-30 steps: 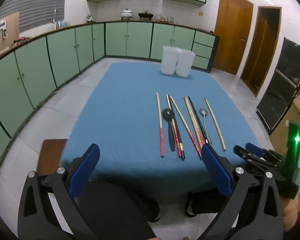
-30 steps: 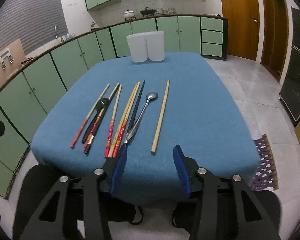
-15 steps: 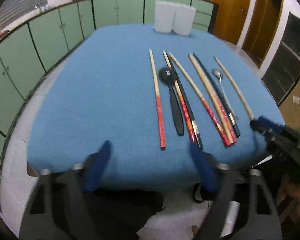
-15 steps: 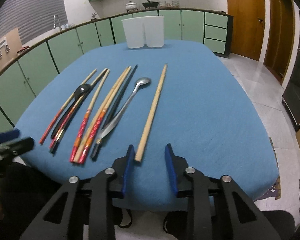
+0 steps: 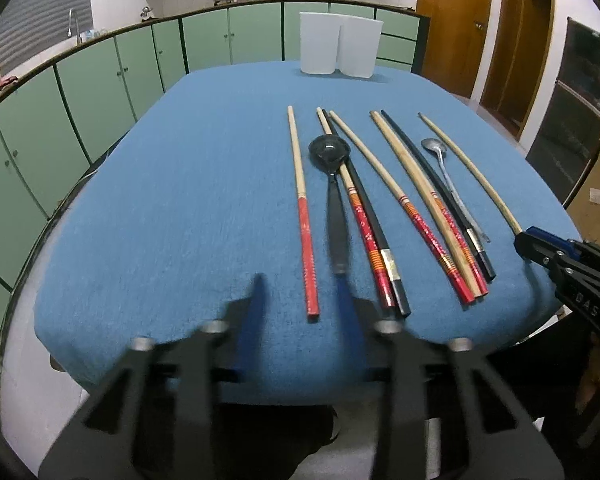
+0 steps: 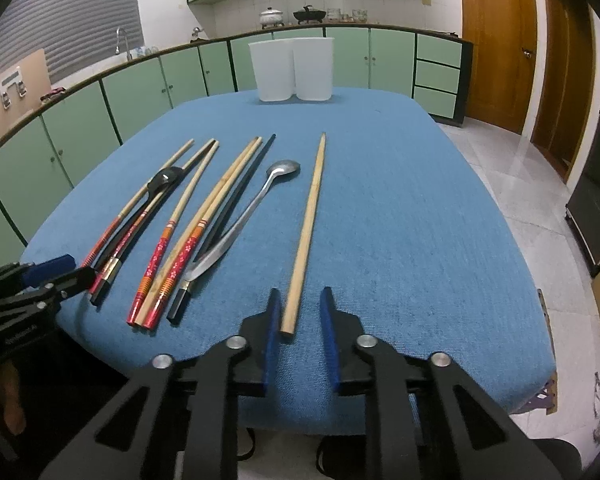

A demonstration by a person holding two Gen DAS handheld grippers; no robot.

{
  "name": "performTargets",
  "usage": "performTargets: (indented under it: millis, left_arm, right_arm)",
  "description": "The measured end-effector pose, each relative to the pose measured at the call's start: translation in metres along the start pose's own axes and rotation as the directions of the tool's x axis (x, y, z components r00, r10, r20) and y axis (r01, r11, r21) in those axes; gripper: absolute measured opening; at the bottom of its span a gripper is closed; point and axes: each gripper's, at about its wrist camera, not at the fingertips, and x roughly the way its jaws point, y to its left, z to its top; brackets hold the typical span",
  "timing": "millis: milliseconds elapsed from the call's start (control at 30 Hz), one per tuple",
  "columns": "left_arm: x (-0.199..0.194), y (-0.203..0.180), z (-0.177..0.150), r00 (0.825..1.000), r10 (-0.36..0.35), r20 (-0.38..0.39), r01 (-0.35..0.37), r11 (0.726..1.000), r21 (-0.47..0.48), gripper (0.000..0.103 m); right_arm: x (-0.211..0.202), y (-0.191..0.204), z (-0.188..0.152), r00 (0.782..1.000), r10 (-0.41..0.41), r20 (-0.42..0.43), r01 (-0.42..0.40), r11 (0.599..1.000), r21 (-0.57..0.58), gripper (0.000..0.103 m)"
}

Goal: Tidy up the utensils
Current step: 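Grasp a red-patterned chopstick with the left tool while the right tool grasps a plain wooden chopstick, then carry the red chopstick into the white holder with the left tool while the right tool drops its chopstick in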

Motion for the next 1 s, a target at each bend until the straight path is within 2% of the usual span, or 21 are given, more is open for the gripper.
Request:
performTargets:
  millis: [33,100,233,400,633,833,933,1000]
  left_arm:
    - [0.000,0.002,0.001,1.000,-0.011,-0.004,0.011,1.000,-0.014,0.012]
    - [0.003,0.005,0.006,0.999,-0.032,-0.010,0.032,0.999,-0.035,0.005]
    - [-0.007,0.010,0.012,0.997,-0.077,0.003,0.077,0.995,-0.067,0.005]
    - [-0.041,0.013,0.028,0.995,-0.075,0.060,0.079,0.994,-0.071,0.005]
    - [-0.078,0.020,0.075,0.985,-0.080,0.153,0.089,0.994,-0.055,0.005]
    - [-0.090,0.025,0.113,0.974,-0.081,0.213,0.088,0.996,-0.024,0.005]
    - [-0.095,0.029,0.127,0.968,-0.086,0.235,0.095,0.995,-0.030,0.005]
    - [-0.096,0.030,0.128,0.966,-0.083,0.243,0.094,0.995,-0.033,0.005]
  right_arm:
    - [0.000,0.000,0.001,1.000,0.006,-0.002,-0.006,1.000,0.005,0.010]
    - [-0.003,-0.001,0.002,1.000,0.017,-0.002,-0.017,1.000,0.013,0.009]
    - [-0.018,0.001,0.009,0.999,0.033,0.032,-0.033,0.999,0.011,0.009]
    - [-0.051,0.000,0.031,0.995,0.030,0.093,-0.030,1.000,-0.002,0.008]
    - [-0.092,0.001,0.085,0.981,0.040,0.188,-0.032,0.998,-0.048,0.007]
    - [-0.091,0.007,0.131,0.973,0.070,0.218,-0.048,0.993,-0.105,0.007]
    - [-0.089,-0.006,0.123,0.974,0.061,0.217,-0.049,0.997,-0.061,0.007]
    - [-0.077,-0.013,0.093,0.983,0.074,0.171,-0.073,0.997,-0.016,0.008]
